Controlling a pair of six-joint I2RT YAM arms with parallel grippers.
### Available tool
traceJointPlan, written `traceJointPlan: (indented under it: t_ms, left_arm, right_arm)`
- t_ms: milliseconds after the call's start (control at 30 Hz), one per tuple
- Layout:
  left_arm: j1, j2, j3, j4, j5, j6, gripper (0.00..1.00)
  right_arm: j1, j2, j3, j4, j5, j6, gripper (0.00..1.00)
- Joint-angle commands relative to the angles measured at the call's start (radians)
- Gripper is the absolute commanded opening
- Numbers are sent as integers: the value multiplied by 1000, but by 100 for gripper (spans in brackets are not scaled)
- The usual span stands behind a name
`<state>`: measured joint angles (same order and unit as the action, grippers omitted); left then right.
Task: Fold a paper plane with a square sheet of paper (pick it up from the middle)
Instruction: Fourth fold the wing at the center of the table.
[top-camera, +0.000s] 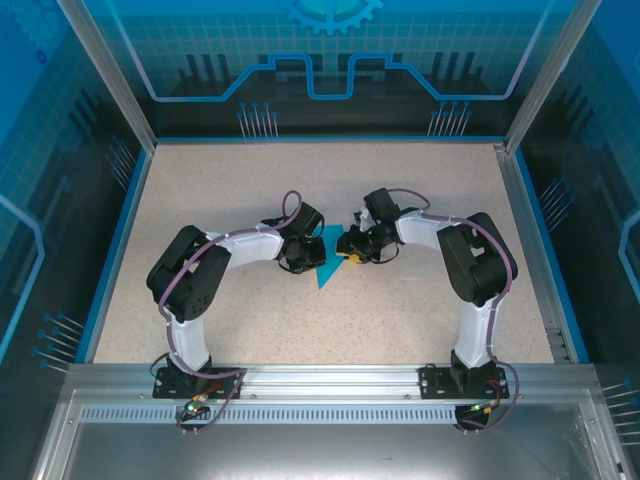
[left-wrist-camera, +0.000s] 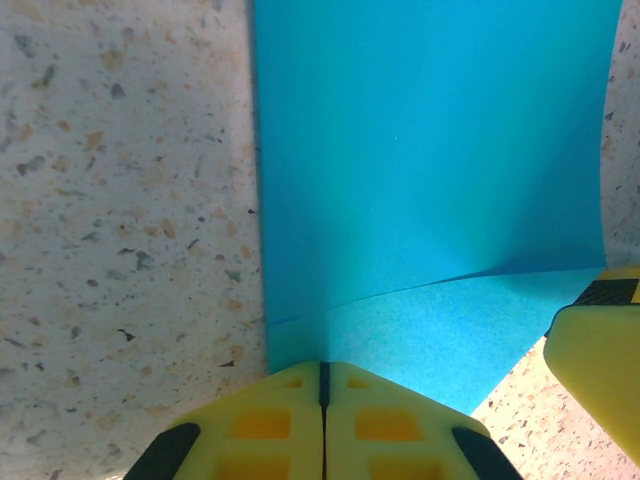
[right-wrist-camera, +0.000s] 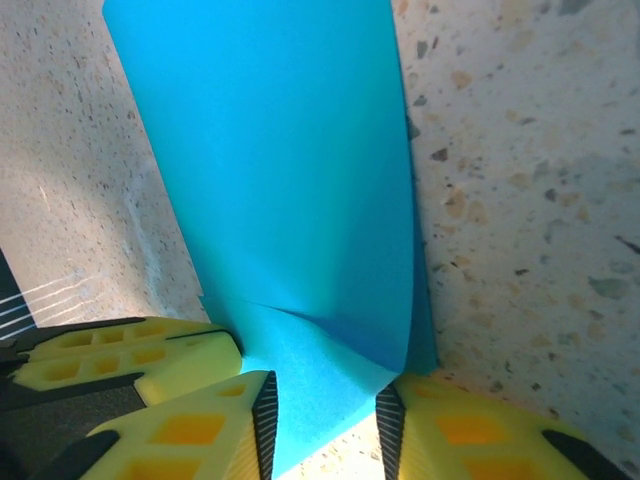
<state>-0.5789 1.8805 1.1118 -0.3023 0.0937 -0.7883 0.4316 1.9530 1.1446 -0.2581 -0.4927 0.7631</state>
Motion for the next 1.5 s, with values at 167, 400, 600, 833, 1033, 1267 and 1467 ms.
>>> traceJointPlan:
  t_ms: [167,400,600,833,1033,1267,1467]
  left_arm:
    - [1,2,18,-58,-7,-15,7]
    - [27,-60,31,-84,13,11,15]
    - [85,-205,22,-115,24,54,40]
    - [121,-327,-13,-80,37,98,60]
    - [142,-383,-76,-11,63,114,68]
    - [145,-416,-174,107,134,194,77]
    - [111,-426,-278,270,183,342,81]
  right_arm:
    - [7,52,21,19,-110,-28,25]
    - [-3,35,14,26,-95,-5,5]
    - [-9,-121,-20,-42,66,20,0]
    - [28,-279,-41,-96,192,116,0]
    - [112,-323,-9,-158,353,232,0]
    - [188,-280,19,-205,483,392,0]
    - [196,-220,5,-175,462,505,0]
